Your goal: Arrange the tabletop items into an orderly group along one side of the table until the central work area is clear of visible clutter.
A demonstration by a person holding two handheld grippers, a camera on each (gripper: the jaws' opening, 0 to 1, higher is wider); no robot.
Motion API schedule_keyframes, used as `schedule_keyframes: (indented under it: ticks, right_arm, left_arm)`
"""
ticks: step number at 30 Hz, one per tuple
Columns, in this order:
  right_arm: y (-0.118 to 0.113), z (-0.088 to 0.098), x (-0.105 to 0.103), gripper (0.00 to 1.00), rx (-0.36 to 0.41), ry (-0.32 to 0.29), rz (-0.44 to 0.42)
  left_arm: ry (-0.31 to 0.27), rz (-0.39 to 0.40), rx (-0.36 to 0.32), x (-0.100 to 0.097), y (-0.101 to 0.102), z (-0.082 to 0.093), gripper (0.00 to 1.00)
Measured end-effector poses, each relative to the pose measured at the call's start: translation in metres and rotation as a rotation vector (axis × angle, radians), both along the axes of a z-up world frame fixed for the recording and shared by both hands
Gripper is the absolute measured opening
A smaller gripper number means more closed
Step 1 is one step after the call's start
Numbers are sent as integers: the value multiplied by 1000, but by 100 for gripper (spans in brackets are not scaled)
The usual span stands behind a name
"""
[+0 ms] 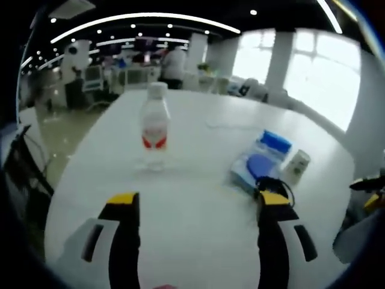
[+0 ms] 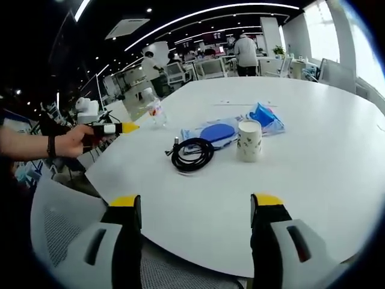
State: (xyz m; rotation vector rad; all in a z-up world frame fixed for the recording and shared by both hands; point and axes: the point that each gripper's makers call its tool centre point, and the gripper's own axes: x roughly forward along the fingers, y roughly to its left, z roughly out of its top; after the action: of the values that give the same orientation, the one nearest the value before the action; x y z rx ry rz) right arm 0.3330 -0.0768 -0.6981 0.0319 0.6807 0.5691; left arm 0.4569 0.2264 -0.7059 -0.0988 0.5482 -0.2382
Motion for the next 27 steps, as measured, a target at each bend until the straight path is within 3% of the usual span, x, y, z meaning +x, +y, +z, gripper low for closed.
schedule_keyframes:
  ticks: [4, 17, 21, 27]
  right_arm:
    - [2, 0, -1, 74, -1, 0, 12]
    - [4, -4, -2, 74, 5, 24, 21]
    - [6, -17, -7, 73, 63, 138, -8]
    - [6, -21, -4, 72, 32, 138, -7]
  left_arm:
    - [8, -50, 3, -12, -18, -3, 78]
    - [34, -32, -58, -32, -35, -17, 78]
    - [40, -20, -76, -40, -40, -22, 78]
    - [49, -26, -59, -49, -42, -29, 77]
